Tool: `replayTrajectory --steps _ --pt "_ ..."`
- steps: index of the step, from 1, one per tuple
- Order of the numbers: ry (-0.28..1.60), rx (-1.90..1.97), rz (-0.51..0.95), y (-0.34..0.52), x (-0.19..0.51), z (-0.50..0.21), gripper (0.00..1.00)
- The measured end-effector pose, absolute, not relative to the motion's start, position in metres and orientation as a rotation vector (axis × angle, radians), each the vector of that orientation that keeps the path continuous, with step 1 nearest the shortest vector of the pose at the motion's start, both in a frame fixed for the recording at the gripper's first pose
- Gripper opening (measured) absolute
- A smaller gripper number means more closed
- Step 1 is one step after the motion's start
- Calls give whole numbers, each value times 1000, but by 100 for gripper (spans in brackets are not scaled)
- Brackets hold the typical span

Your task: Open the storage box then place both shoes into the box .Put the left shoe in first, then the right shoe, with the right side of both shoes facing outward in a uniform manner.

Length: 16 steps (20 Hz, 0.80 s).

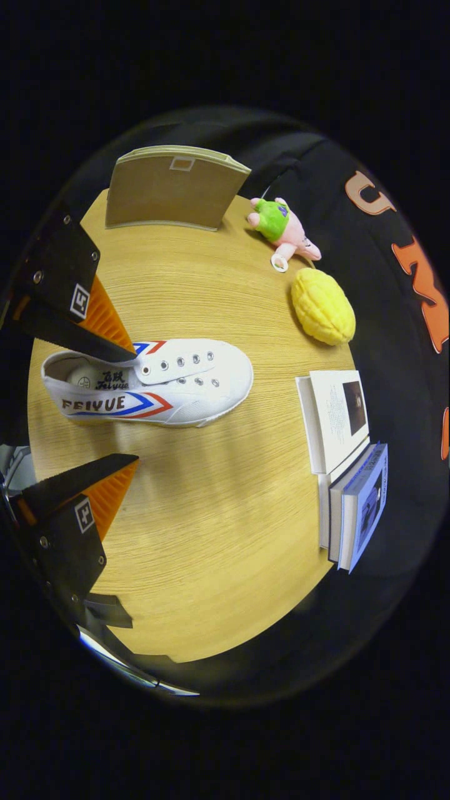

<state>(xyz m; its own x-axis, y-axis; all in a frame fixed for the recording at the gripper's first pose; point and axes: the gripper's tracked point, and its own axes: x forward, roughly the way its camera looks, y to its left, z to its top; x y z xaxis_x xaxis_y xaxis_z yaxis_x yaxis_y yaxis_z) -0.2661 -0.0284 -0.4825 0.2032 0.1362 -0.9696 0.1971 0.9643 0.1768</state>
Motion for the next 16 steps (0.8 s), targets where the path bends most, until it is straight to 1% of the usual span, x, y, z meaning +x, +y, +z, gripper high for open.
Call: replayTrajectory --steps 2,5,7,9,10,11,13,14,16 --pt "1369 287 -64 -35 -267 -501 87" --pt "1358 391 -58 -28 -267 -513 79" --pt "1327 396 -27 -24 -264 -512 75" --pt "1328 423 -9 -15 -262 -512 64" --pt "1325 437 -38 -19 -263 -507 46" --pt "1328 463 -53 -17 -262 -513 43" --pt "1327 547 -64 -19 -261 -511 32" --pt "1333 598 -62 -18 -263 -511 23" --pt "1342 657 -96 -17 -262 -505 13"
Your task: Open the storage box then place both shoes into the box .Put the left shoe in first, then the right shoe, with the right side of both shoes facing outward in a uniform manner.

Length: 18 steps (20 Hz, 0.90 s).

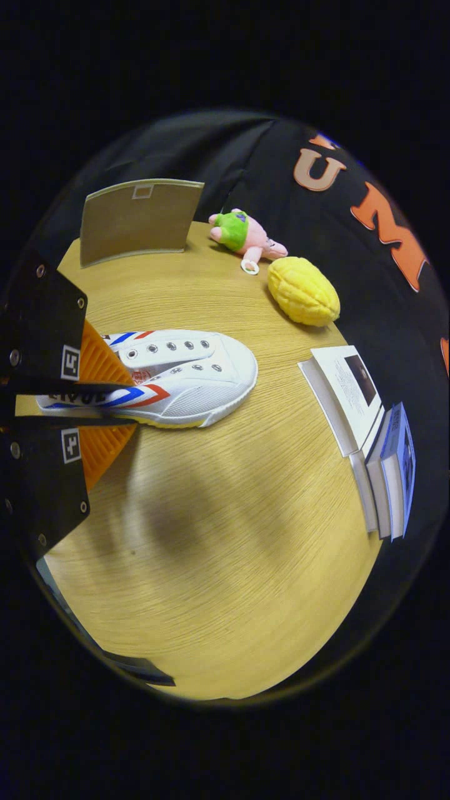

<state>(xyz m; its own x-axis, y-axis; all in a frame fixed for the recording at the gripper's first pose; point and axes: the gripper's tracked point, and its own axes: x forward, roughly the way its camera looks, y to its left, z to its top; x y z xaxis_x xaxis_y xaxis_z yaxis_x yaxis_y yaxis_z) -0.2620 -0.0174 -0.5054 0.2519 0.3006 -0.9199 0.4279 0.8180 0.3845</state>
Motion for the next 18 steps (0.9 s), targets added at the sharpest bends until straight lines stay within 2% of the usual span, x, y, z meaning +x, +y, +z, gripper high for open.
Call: replayTrajectory --steps 5,18 --pt "1323 691 -79 8 -239 -470 11" --pt "1198 644 235 181 -151 -315 10"
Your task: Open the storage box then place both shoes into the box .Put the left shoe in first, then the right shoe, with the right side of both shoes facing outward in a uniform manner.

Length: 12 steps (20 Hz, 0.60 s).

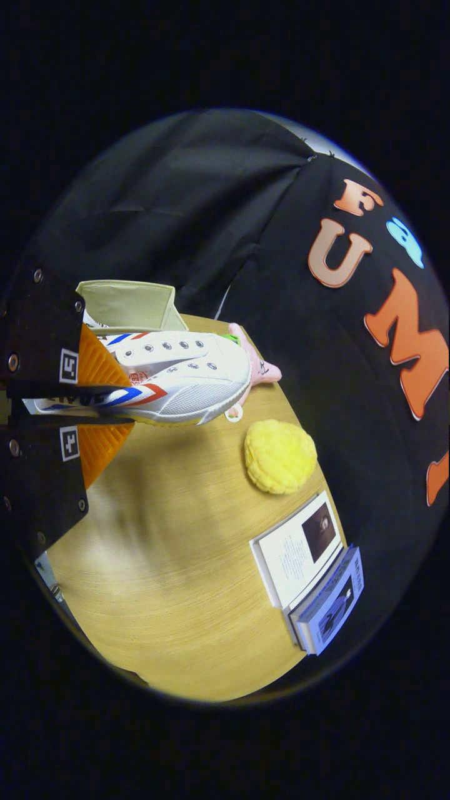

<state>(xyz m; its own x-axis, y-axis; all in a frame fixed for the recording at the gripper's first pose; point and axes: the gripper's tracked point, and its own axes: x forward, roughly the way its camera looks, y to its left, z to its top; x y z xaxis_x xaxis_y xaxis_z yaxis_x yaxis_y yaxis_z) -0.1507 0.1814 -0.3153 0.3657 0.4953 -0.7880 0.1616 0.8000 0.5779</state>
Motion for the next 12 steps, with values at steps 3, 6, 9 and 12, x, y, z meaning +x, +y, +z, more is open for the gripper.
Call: replayTrajectory --steps 3,6,9,12 --pt "1206 625 325 239 -149 -295 10" --pt "1248 597 409 296 -158 -299 10" --pt "1298 586 449 333 -164 -317 10" --pt "1338 551 431 346 -165 -341 10"
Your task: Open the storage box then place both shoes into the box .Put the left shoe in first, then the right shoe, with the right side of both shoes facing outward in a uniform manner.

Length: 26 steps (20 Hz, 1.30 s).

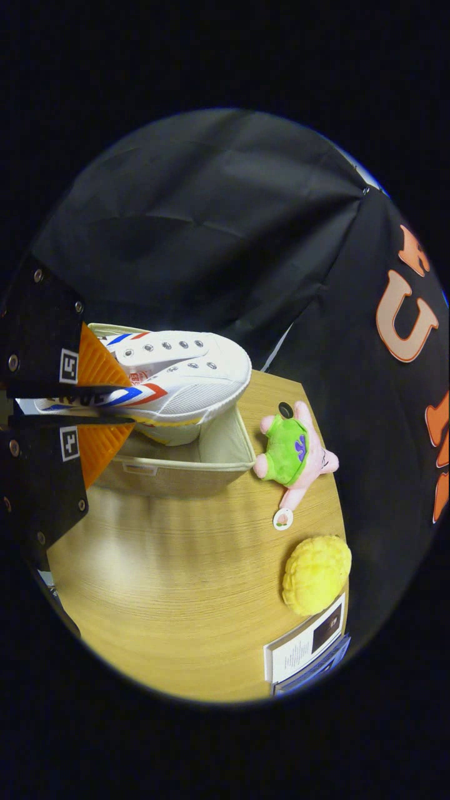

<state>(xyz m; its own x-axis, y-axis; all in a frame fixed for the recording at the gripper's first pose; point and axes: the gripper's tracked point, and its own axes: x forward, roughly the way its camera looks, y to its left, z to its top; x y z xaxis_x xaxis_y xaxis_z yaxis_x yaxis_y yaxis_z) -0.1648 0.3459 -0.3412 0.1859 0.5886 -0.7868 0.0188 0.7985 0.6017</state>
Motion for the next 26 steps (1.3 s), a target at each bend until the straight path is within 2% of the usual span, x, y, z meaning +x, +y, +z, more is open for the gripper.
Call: replayTrajectory --steps 4,9,11,12,15,22,26 --pt "1389 515 325 355 -177 -345 10" --pt "1392 525 260 357 -181 -346 12" --pt "1412 523 276 355 -188 -349 21" --pt "1426 522 276 352 -192 -351 30" --pt "1395 601 295 343 -186 -333 36" --pt "1131 546 280 267 -126 -288 72" --pt "954 482 239 206 -92 -257 88"
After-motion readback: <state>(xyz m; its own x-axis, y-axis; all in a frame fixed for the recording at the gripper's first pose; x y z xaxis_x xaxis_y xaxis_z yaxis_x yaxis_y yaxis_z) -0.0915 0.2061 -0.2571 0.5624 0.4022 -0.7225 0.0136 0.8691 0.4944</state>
